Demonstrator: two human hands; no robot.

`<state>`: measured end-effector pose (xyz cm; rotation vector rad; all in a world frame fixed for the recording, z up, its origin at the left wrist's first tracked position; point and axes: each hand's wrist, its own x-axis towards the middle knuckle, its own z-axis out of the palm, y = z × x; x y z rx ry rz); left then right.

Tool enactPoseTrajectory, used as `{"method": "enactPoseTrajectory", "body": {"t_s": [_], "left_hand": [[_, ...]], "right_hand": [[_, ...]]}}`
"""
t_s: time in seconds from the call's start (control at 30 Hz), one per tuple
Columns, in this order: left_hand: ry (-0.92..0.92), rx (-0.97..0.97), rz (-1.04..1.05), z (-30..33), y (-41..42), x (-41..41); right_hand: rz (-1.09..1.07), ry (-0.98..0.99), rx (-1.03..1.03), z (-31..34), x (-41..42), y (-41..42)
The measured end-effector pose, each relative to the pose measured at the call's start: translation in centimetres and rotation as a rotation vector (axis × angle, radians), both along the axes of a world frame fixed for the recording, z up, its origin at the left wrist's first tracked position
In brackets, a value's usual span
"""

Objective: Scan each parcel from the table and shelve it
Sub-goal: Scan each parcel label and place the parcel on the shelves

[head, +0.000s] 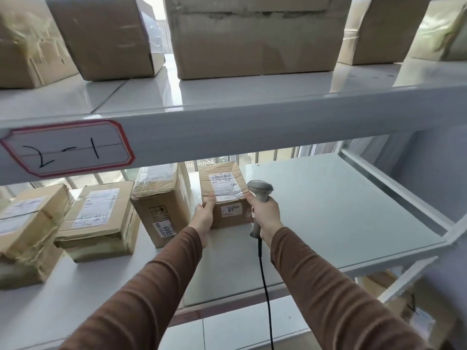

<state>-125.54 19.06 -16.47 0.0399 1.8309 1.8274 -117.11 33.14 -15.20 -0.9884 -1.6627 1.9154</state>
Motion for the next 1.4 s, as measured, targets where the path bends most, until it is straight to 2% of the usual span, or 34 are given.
{"method": "enactPoseTrajectory", "body": {"t_s": [0.1, 0.23, 0.3, 0.37, 0.57, 0.9, 1.2, 1.4], "left_hand": [[0.142, -0.076, 0.037, 1.1, -0.7, 1.0], [0.571, -0.243, 0.037, 3.4, -0.9, 4.1], [0.716, -0.219, 0.001, 4.3, -0.4, 6.3], [0.754, -0.154, -0.072, 5.0, 0.6, 8.9], [0.701, -0.022, -0.352, 4.9, 5.9, 19.7], [0.514, 0.137, -0.852, 3.1, 16.1, 44.2], [0.409, 0.16, -1.057, 1.9, 26.2, 64.7], [0.307, 0.109, -1.102, 1.2, 33.5, 72.5]], "right_hand": [[-0.05, 0.018, 0.048, 0.6, 1.4, -0.2], [-0.127, 0.075, 0.117, 2.0, 5.3, -0.9], [-0.167, 0.096, 0.127, 2.7, 8.1, -1.3], [-0.214, 0.113, 0.112, 3.4, 11.4, -1.7], [-0.454, 0.106, 0.131, 3.4, 24.4, -0.9], [-0.919, 0.081, 0.175, 2.3, 50.2, 4.1], [-1.128, 0.02, 0.229, 1.1, 72.1, 11.3], [-1.201, 0.04, 0.154, 0.1, 82.0, 16.9]]}}
